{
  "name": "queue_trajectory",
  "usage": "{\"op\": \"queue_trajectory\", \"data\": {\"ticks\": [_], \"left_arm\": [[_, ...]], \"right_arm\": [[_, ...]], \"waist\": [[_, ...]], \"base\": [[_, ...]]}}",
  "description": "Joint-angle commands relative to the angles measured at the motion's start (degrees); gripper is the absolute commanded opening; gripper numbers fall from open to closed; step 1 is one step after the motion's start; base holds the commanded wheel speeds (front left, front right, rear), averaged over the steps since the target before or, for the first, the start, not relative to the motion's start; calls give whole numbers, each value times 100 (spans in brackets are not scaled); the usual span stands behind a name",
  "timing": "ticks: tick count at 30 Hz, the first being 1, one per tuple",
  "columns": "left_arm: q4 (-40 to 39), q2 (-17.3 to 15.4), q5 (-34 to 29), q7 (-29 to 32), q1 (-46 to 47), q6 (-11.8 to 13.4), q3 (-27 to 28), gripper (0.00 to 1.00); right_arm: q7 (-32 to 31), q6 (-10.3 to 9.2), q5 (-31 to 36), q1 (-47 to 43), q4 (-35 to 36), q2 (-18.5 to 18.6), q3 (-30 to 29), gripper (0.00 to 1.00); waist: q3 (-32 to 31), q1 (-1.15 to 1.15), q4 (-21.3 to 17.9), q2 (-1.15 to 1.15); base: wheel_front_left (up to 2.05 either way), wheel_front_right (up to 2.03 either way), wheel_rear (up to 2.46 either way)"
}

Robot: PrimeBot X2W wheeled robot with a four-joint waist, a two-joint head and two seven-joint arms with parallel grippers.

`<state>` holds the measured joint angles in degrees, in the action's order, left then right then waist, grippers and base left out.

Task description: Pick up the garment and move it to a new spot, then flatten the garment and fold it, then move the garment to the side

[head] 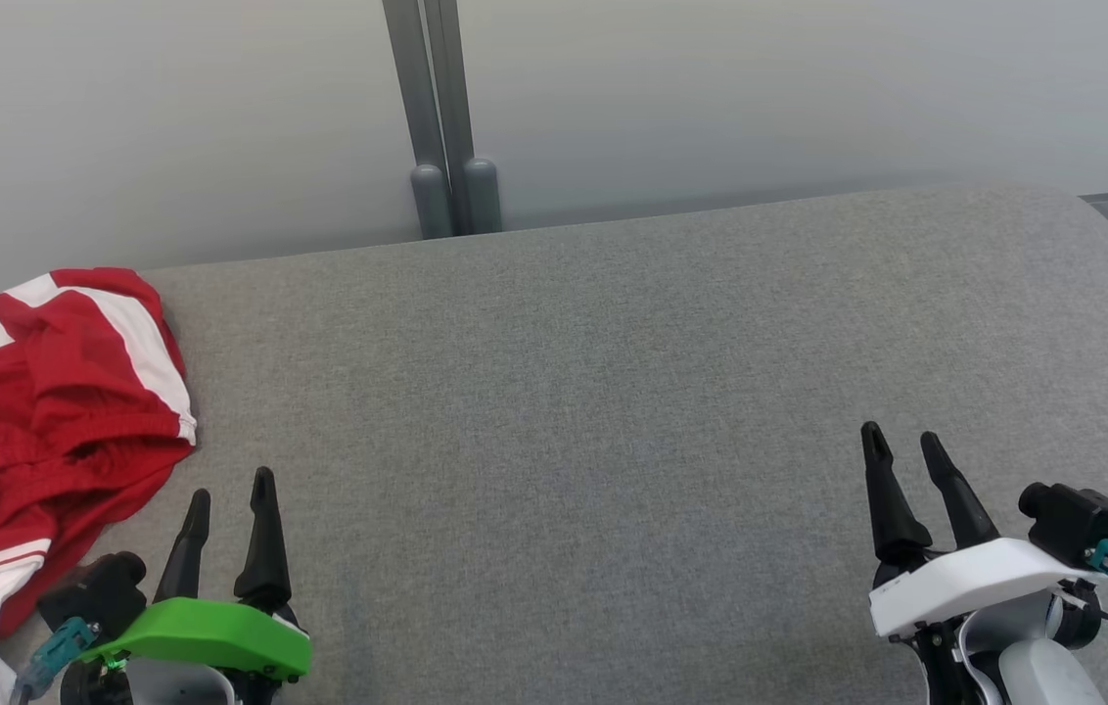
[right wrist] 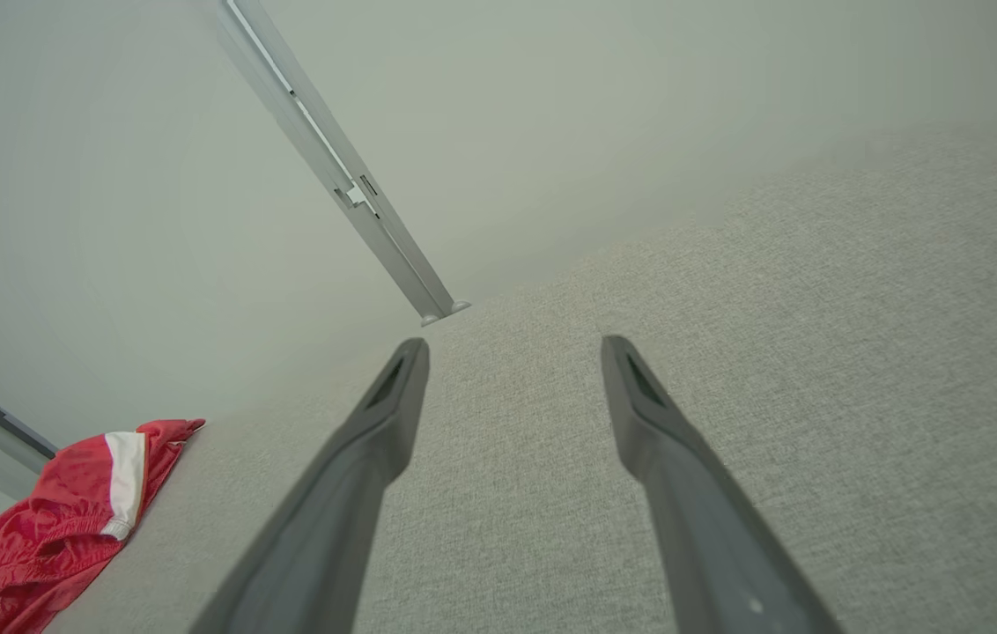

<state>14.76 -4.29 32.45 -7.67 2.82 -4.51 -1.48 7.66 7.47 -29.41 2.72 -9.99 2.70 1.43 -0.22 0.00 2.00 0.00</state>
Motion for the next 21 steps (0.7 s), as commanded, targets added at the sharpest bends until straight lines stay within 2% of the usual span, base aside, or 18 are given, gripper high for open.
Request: {"op": "queue_trajectory", "data": {"ticks": [1, 21], "left_arm": [[-44, -59, -160, -55, -7, 7, 3, 100], [134, -112, -1264, -333, -192, -44, 12, 100]], "right_arm": [[56, 2, 185, 19, 55, 29, 5, 100], [334, 3, 1244, -37, -127, 134, 52, 100]], "waist": [[-2, 0, 4, 0], [-21, 0, 60, 0]], "base": [[0, 0, 0], [0, 0, 0]]}}
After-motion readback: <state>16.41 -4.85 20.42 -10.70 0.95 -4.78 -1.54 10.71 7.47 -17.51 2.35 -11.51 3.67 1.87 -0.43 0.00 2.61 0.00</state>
